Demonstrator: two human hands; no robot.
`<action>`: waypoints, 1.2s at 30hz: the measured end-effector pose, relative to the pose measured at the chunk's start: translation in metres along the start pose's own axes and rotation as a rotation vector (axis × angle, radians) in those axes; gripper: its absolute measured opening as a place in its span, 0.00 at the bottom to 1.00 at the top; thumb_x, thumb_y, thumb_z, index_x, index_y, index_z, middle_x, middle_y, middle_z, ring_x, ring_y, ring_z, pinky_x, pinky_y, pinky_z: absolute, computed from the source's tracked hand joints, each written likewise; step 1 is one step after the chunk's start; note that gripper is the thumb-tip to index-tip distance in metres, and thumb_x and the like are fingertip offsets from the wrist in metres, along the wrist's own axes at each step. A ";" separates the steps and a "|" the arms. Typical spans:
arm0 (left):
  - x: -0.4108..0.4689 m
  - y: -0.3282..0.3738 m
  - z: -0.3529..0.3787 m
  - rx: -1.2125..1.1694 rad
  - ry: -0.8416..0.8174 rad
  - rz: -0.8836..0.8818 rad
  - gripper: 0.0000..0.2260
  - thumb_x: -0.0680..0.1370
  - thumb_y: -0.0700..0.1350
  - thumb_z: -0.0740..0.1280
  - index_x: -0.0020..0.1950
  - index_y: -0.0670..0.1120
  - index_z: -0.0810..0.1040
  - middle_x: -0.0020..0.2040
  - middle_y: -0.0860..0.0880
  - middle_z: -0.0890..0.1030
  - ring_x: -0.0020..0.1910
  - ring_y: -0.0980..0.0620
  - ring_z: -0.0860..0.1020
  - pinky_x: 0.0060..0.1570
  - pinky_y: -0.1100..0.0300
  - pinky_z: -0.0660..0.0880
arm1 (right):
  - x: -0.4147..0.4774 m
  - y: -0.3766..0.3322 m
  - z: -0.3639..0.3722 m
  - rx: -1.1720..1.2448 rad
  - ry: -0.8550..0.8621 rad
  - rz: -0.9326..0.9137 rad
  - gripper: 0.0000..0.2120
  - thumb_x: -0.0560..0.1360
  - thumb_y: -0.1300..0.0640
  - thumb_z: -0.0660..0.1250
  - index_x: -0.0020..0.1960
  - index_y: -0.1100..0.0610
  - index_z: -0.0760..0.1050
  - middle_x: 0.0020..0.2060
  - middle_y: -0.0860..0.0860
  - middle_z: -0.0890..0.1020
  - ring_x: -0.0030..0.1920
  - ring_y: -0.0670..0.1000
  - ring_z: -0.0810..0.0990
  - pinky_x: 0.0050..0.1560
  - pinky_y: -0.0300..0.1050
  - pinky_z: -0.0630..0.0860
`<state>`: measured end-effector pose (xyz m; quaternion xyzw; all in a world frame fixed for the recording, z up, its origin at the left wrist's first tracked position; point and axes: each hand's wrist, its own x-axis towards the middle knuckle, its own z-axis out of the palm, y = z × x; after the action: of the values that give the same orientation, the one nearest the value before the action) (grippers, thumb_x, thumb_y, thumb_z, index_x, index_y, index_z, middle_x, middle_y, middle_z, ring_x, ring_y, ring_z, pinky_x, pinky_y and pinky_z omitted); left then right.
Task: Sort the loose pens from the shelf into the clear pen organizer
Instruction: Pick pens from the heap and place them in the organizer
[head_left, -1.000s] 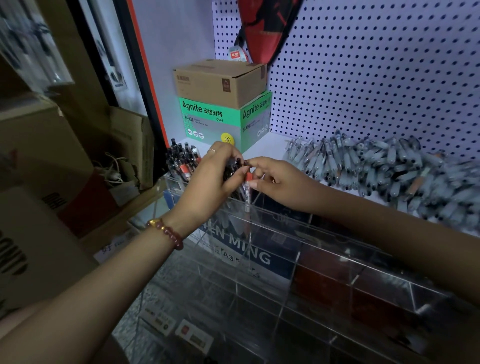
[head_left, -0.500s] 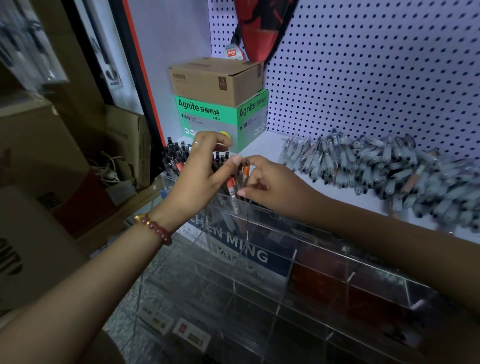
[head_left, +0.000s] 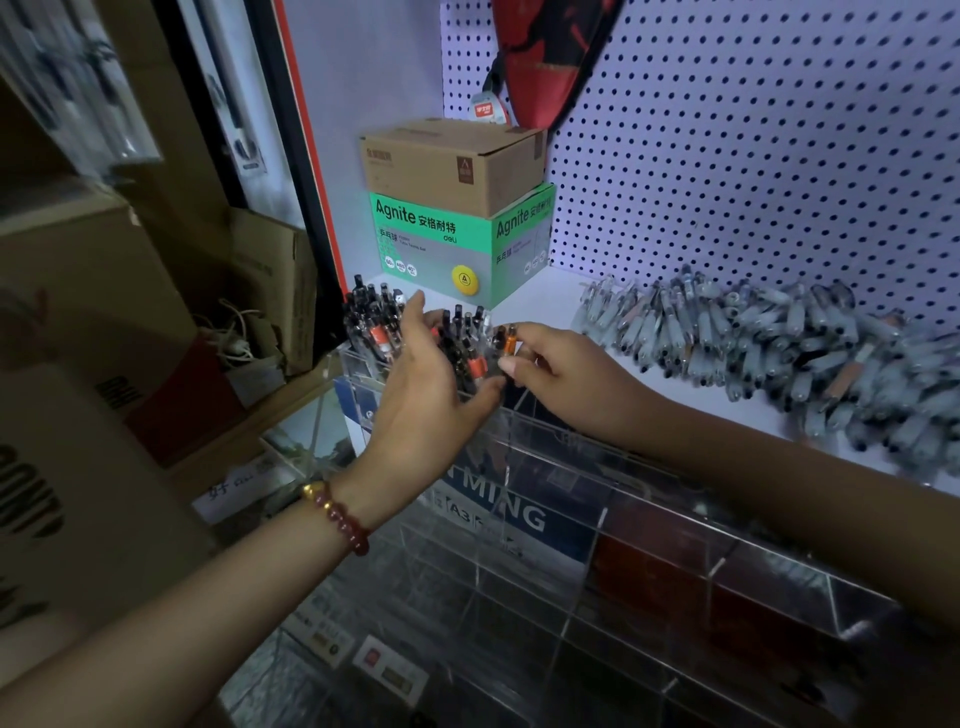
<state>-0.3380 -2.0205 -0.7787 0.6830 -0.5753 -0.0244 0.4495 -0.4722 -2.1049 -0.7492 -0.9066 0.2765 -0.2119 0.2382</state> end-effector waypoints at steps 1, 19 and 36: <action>0.002 0.002 -0.001 0.005 -0.014 0.003 0.42 0.75 0.45 0.71 0.77 0.40 0.45 0.71 0.43 0.65 0.61 0.38 0.73 0.59 0.49 0.70 | 0.002 0.000 0.001 0.012 0.003 -0.001 0.07 0.81 0.55 0.59 0.44 0.54 0.68 0.33 0.47 0.73 0.34 0.44 0.71 0.36 0.43 0.64; 0.023 -0.005 -0.012 -0.164 -0.086 0.049 0.40 0.64 0.39 0.79 0.71 0.44 0.61 0.62 0.49 0.69 0.63 0.52 0.70 0.61 0.63 0.68 | 0.015 0.000 0.008 0.048 -0.024 -0.033 0.12 0.81 0.55 0.56 0.62 0.53 0.72 0.42 0.51 0.83 0.46 0.52 0.81 0.54 0.53 0.74; 0.030 0.002 -0.020 0.317 -0.035 0.349 0.17 0.70 0.52 0.73 0.54 0.47 0.75 0.62 0.47 0.70 0.62 0.48 0.69 0.47 0.54 0.74 | 0.008 0.011 0.001 -0.018 0.037 -0.056 0.19 0.78 0.68 0.54 0.63 0.57 0.75 0.41 0.47 0.78 0.39 0.44 0.75 0.45 0.40 0.71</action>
<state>-0.3187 -2.0329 -0.7508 0.6347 -0.6891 0.1326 0.3238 -0.4698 -2.1172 -0.7541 -0.9120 0.2574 -0.2327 0.2187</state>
